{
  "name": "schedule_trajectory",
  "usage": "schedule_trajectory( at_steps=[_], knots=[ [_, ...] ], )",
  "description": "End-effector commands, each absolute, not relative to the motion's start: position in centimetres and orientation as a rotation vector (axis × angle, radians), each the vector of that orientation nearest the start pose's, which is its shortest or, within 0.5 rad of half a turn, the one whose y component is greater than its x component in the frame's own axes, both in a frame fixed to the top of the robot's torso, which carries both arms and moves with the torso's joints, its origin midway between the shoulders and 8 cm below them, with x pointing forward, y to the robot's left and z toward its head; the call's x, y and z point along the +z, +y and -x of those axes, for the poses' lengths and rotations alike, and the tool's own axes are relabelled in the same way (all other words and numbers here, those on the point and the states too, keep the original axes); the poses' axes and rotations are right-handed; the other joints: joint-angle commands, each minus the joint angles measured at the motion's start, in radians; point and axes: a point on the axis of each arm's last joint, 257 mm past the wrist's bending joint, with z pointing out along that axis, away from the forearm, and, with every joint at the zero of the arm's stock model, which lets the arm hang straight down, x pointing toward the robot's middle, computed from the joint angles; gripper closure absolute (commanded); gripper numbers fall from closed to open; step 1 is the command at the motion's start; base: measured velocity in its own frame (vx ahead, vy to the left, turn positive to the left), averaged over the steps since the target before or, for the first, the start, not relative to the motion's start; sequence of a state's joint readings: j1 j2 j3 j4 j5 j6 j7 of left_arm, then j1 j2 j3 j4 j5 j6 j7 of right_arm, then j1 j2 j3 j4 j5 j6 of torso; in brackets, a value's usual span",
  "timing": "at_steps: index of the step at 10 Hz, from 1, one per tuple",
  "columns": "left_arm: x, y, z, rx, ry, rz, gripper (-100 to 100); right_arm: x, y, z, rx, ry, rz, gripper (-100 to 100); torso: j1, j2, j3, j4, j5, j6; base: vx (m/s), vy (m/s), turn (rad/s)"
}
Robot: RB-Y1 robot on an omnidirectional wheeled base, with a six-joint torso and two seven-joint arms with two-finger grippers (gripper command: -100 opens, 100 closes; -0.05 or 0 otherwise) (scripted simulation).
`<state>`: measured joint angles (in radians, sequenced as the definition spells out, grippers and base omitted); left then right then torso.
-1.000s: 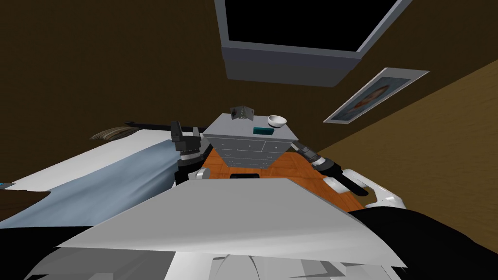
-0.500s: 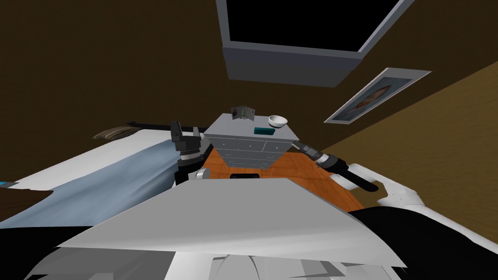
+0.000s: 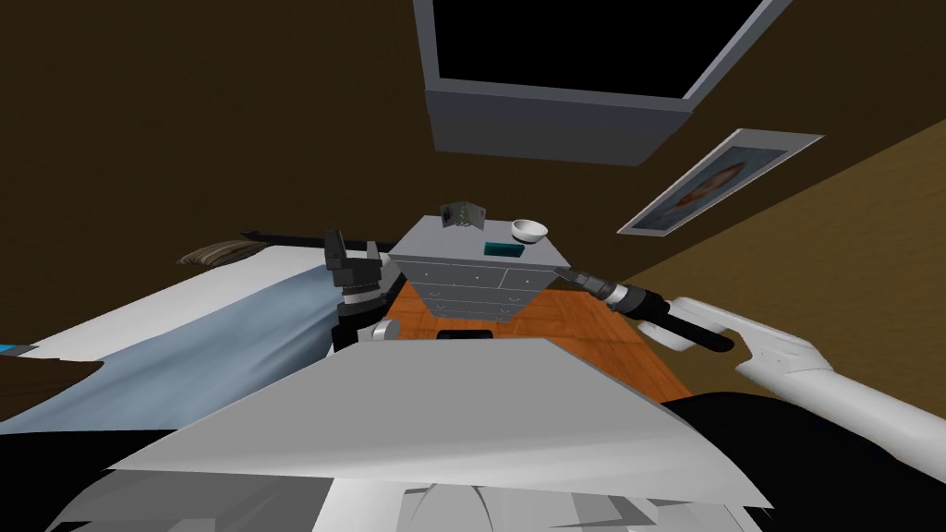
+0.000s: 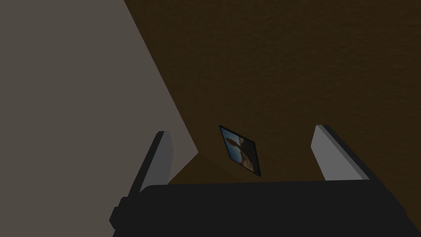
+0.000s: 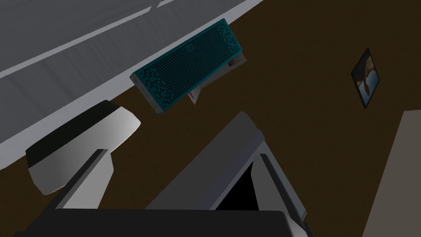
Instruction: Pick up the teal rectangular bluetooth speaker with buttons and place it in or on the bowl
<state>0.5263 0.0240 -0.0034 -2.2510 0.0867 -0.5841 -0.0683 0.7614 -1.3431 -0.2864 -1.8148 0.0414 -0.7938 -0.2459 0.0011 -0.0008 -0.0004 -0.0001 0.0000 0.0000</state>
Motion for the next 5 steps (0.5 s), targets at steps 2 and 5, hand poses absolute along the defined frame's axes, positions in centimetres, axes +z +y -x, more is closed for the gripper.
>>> schedule_trajectory(
  at_steps=[2,5],
  knots=[
    [1.91,28.94,-33.17,-1.291,0.570,0.648,0,-9.76,-37.08,-35.07,0.925,1.896,0.166,-100,0.000,0.000,0.000,0.000,0.000,0.000,0.008,0.020,0.009],
    [1.91,28.94,-33.17,-1.291,0.570,0.648,0,-9.58,-37.06,-35.52,0.882,1.954,0.266,-100,0.001,0.000,0.000,0.000,0.000,0.000,0.008,0.018,0.006]
  ],
)
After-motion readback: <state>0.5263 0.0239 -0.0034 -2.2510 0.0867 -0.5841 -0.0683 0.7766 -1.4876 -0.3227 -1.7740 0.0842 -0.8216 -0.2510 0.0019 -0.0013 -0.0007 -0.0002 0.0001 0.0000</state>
